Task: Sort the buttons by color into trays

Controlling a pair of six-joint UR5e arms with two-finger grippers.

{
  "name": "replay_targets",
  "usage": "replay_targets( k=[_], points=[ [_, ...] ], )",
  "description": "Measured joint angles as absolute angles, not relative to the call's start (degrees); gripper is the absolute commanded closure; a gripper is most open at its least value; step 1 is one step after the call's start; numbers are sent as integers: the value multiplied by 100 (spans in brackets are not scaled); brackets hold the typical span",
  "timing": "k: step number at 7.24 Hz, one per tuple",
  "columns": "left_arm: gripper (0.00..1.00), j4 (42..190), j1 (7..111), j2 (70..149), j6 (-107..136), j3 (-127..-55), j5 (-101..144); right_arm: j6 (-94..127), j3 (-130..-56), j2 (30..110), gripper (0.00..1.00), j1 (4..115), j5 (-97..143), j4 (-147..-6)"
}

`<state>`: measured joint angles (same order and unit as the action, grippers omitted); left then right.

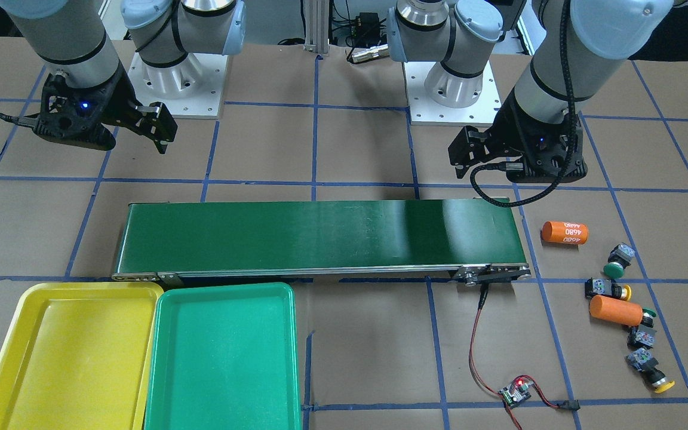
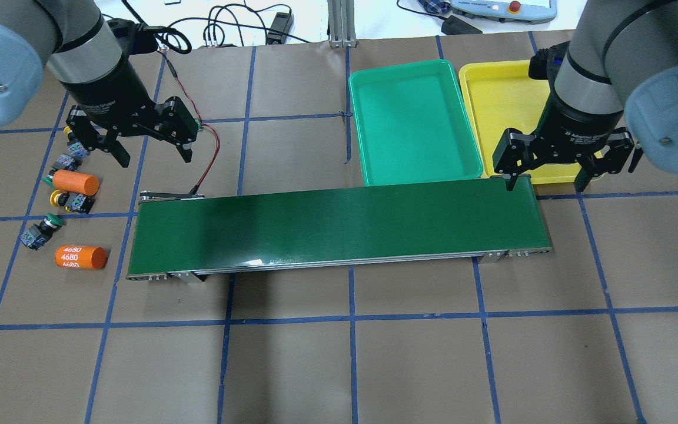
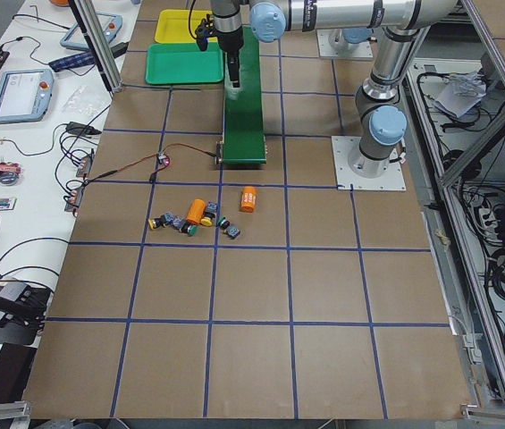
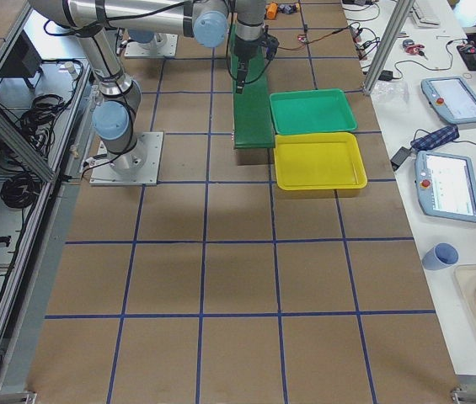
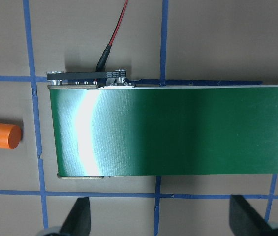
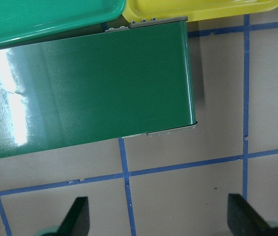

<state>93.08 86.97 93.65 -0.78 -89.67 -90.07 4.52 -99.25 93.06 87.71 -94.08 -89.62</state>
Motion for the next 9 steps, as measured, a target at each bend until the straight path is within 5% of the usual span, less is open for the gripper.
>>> replay_targets(
  k=[6, 9],
  points=[
    [0, 9162, 8608, 9363, -319, -9006, -9037, 471, -9787, 9420, 0, 8800, -8570, -9174],
    [0, 8674, 7805, 9402, -1084, -9601, -9025, 406, -9583, 9603, 0, 8765, -8636, -8470]
  ],
)
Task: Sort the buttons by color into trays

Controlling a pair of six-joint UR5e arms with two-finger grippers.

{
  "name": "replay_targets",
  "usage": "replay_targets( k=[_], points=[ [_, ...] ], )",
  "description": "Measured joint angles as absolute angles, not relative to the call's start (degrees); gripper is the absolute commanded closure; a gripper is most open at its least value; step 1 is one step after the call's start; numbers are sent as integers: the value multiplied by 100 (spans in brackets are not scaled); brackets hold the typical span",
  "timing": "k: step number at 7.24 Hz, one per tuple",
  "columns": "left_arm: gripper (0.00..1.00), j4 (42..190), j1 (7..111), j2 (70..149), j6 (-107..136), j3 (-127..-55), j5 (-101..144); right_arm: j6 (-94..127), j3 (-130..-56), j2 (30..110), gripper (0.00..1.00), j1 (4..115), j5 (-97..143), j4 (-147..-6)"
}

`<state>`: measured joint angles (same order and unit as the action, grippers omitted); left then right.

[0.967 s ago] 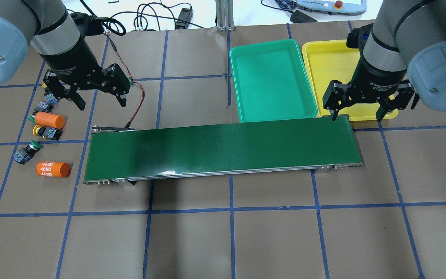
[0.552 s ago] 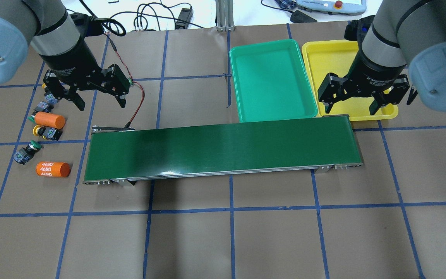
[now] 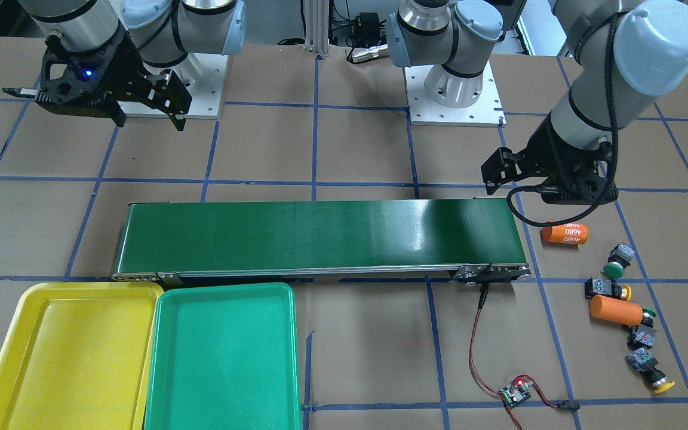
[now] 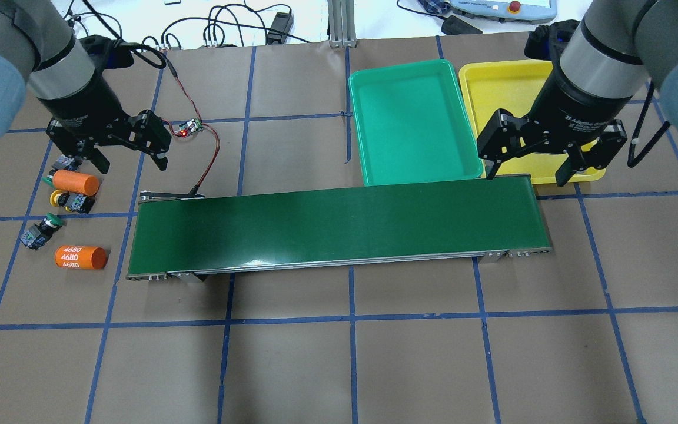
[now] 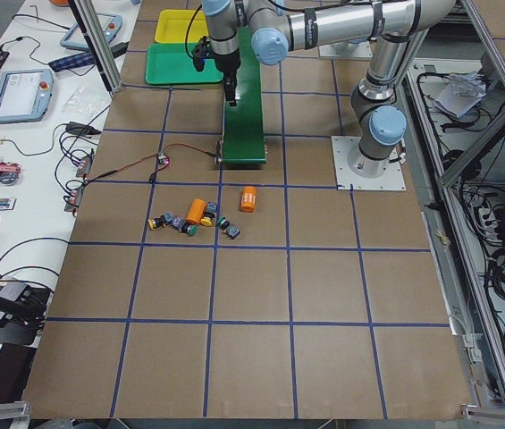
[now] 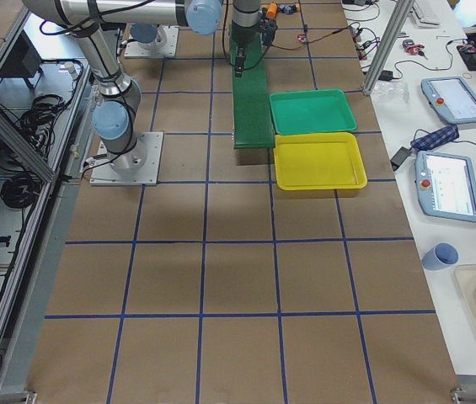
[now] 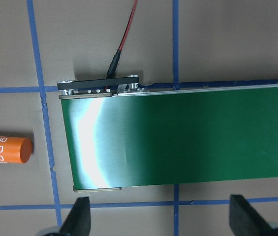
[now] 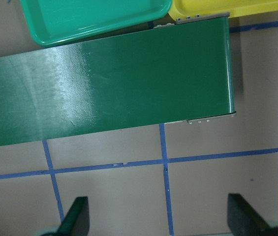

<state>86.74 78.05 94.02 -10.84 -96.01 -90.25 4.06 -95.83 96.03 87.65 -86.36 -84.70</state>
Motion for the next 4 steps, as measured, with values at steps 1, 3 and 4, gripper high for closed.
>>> replay_targets(
  k=[1, 3, 4],
  points=[
    [0, 8483, 7376, 9402, -1492, -9879, -9031, 404, -9560, 9627, 0, 8755, -8678, -8427],
    [0, 7981, 6540, 9489, -2233, -10401, -9059, 404, -9542, 9648, 0, 8754, -8697, -8431],
    [0, 7516, 6133, 9588, -2554, -10718, -9061, 418, -9559, 9701, 0, 8766, -8702, -8428]
  ],
)
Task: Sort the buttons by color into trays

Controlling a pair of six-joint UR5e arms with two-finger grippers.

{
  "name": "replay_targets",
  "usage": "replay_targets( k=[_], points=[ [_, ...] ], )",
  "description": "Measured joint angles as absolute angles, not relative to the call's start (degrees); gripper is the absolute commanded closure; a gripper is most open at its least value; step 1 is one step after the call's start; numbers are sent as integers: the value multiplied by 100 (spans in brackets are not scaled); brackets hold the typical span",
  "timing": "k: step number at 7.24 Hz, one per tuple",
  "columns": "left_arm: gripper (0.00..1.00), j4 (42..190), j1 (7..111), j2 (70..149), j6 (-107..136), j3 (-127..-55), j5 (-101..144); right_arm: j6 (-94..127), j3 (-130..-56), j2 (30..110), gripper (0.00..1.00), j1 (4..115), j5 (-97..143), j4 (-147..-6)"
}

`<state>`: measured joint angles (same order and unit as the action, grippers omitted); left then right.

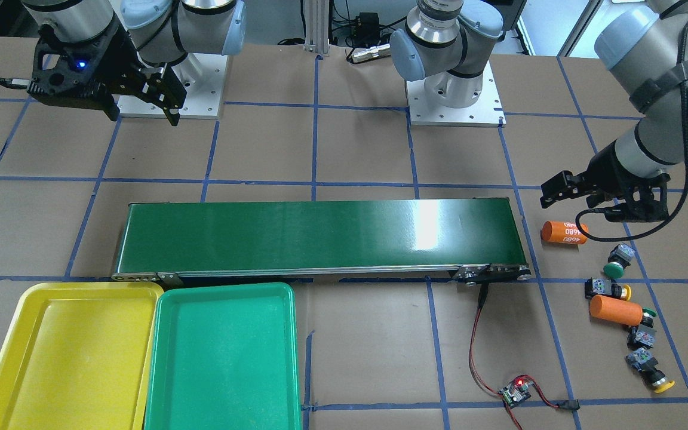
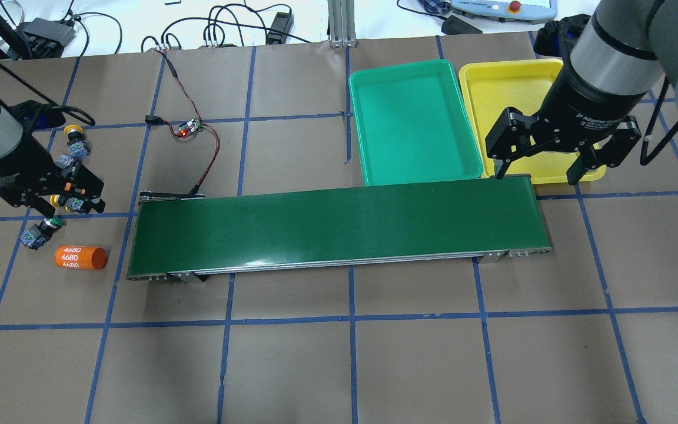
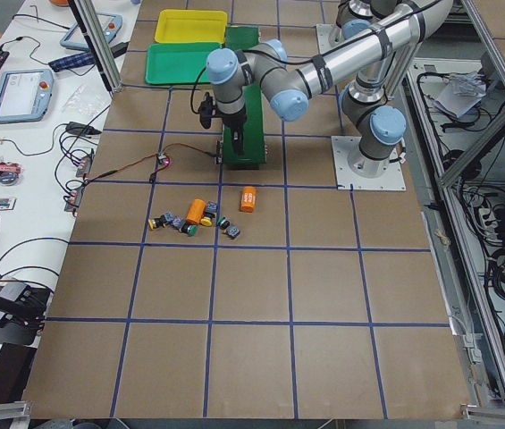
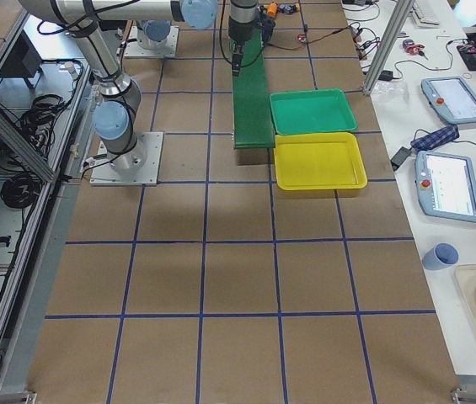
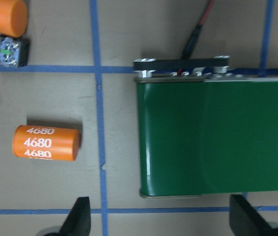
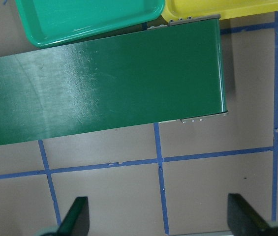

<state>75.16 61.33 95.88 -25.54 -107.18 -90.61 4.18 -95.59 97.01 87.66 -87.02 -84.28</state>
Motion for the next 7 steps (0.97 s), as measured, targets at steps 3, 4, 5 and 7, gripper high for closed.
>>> replay_targets(
  k=[3, 4, 5, 7],
  points=[
    [0, 6436, 5597, 9935, -3149, -11496, -9127, 452, -9618, 9859, 0, 8787, -8715, -8454],
    [0, 6241, 5554, 10103, -3212, -11552, -9155, 465, -9619, 9869, 0, 8789, -8725, -8457],
    [0, 6036, 5535, 10230, -3401, -11562, -9167, 474, -9618, 9874, 0, 8789, -8747, -8462],
    [0, 5816, 5519, 10352, -3917, -11562, -9182, 475, -9621, 9878, 0, 8789, -8719, -8451]
  ],
)
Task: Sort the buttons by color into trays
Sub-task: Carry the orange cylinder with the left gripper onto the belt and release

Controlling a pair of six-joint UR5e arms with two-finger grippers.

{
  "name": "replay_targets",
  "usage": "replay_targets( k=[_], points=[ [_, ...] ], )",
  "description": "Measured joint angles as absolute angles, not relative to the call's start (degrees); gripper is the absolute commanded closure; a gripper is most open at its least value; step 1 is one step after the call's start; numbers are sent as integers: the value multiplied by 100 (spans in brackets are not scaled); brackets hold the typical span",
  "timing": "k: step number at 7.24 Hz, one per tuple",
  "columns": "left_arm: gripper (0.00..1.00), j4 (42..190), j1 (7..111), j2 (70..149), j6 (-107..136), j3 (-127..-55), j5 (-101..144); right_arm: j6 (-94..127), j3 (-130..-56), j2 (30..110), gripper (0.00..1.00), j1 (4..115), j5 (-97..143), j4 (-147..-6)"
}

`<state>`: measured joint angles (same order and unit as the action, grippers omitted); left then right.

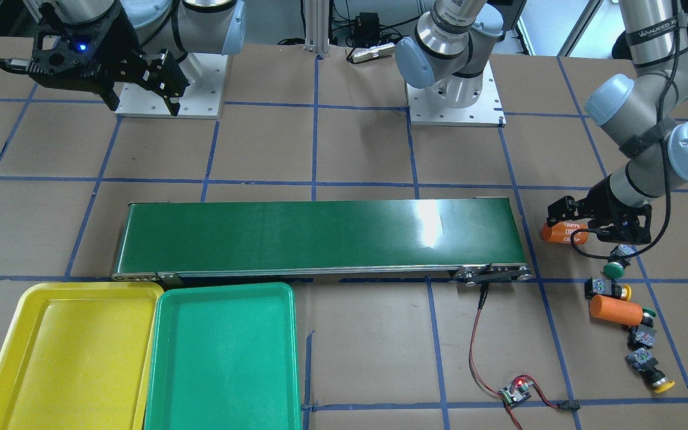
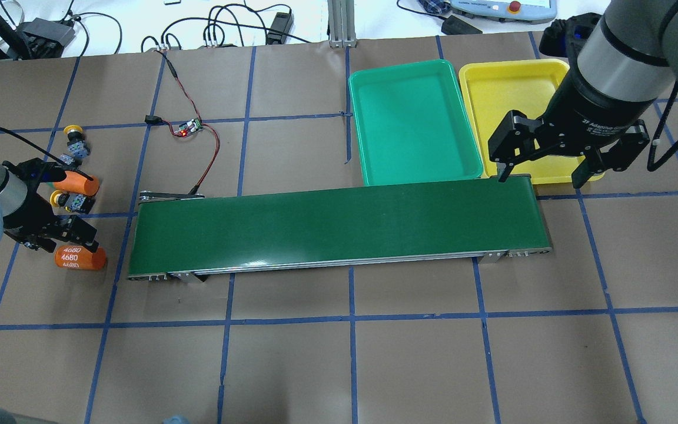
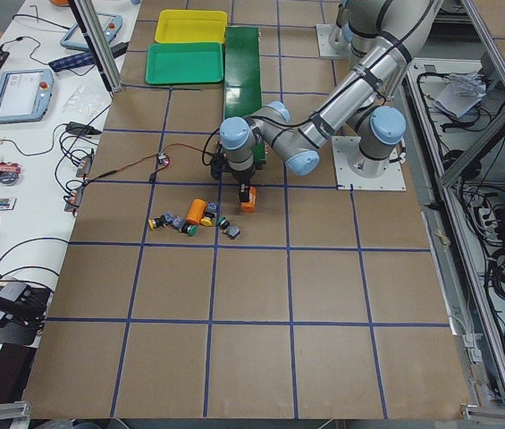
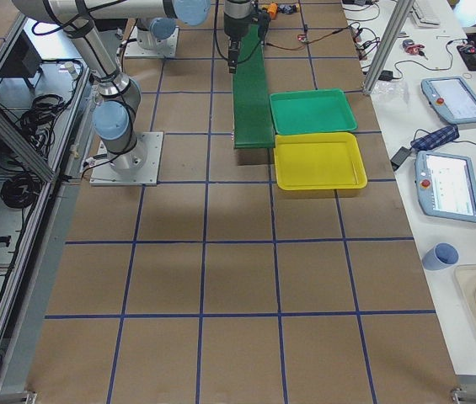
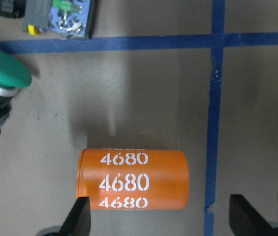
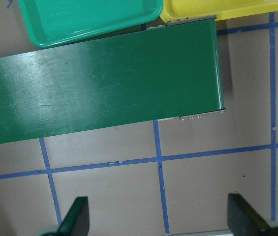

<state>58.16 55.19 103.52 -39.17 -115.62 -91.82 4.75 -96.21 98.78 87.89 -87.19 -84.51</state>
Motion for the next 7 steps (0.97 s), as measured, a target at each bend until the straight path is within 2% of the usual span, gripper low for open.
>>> replay_targets(
  k=[7],
  points=[
    [0, 5295, 5523, 10729, -4609, -11625, -9201, 690, -9610, 9894, 0, 8791, -8690, -8399]
  ],
)
